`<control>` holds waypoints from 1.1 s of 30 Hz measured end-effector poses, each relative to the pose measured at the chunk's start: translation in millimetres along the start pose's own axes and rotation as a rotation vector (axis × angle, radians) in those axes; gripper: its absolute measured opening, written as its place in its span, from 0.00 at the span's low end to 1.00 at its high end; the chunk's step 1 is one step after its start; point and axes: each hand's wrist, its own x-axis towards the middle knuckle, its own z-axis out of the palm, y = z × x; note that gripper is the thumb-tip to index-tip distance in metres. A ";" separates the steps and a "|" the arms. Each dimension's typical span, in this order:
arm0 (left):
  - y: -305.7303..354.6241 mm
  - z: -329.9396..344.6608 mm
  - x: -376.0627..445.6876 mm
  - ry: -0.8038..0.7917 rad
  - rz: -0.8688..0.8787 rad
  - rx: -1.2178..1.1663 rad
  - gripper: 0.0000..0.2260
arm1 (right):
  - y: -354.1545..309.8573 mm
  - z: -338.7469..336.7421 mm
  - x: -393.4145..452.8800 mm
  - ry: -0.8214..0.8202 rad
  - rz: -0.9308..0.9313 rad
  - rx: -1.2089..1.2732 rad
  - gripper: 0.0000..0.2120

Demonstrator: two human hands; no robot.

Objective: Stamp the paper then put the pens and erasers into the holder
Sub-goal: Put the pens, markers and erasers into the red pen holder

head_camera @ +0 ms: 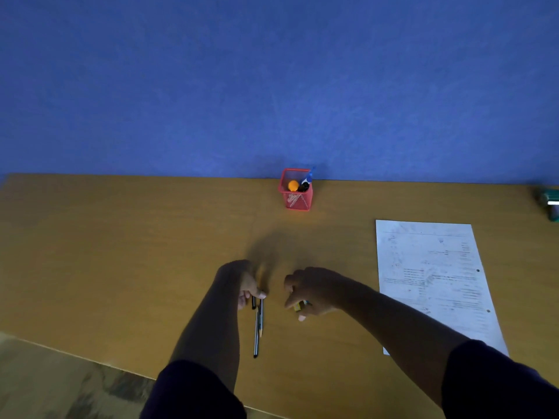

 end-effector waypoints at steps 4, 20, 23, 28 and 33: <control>6.5 5.8 1.0 -0.008 0.013 -0.015 0.13 | -2.0 1.1 4.5 -0.003 0.088 0.048 0.16; -1.5 14.2 6.6 0.103 0.188 -0.180 0.03 | 15.1 7.5 3.7 0.507 0.612 0.772 0.09; 1.5 14.5 6.0 0.125 0.204 -0.213 0.01 | 21.1 5.3 3.3 0.735 0.781 1.159 0.09; 6.4 11.7 2.5 0.171 0.224 -0.275 0.03 | 27.4 -11.1 -1.6 0.833 0.944 1.834 0.08; 12.1 22.9 2.1 0.349 0.227 -0.220 0.03 | 26.4 -22.4 -0.9 0.696 1.192 2.013 0.09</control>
